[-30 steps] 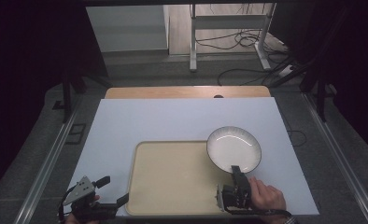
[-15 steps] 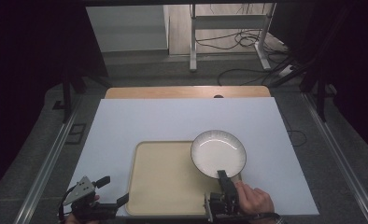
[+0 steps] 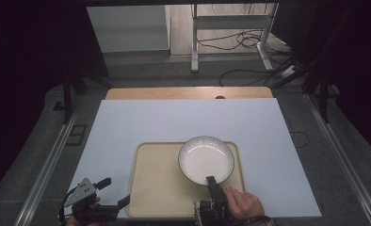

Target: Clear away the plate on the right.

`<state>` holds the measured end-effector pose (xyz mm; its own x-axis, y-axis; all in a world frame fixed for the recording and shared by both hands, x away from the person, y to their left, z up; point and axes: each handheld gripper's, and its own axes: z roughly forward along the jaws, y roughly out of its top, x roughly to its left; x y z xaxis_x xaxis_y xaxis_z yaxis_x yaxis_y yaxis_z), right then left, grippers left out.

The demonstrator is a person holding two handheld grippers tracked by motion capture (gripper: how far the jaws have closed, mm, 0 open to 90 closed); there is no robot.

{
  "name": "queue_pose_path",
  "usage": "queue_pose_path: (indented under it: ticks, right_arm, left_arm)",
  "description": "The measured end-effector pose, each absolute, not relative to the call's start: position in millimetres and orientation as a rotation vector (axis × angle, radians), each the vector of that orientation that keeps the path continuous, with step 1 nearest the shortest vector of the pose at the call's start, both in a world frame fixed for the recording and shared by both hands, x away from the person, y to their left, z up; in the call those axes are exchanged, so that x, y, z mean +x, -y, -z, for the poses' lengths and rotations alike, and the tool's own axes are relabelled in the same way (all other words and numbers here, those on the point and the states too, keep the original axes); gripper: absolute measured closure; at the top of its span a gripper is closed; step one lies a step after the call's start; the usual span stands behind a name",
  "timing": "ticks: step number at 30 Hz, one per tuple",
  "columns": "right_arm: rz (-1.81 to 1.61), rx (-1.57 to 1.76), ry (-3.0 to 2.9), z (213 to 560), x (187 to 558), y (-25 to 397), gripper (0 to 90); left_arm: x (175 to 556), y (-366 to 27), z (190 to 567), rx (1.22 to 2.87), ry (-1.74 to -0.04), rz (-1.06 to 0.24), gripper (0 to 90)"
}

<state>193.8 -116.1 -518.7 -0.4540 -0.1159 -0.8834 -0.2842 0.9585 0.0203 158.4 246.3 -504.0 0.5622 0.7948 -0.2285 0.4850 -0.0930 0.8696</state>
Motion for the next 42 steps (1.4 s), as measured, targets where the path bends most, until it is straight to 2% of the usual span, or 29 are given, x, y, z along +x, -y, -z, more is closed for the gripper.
queue_pose_path:
  ticks: [19, 42]
  right_arm:
    - [-0.219, -0.367, -2.091, 536.6, 192.1, 86.0, 75.8]
    - [-0.212, -0.400, -2.155, 551.1, 191.6, 78.9, 79.0]
  left_arm:
    - [158.3, -245.6, 503.9, 1.752, -1.060, -0.370, 1.7]
    - [158.5, -245.8, 504.0, 1.749, -1.061, -0.367, 1.7]
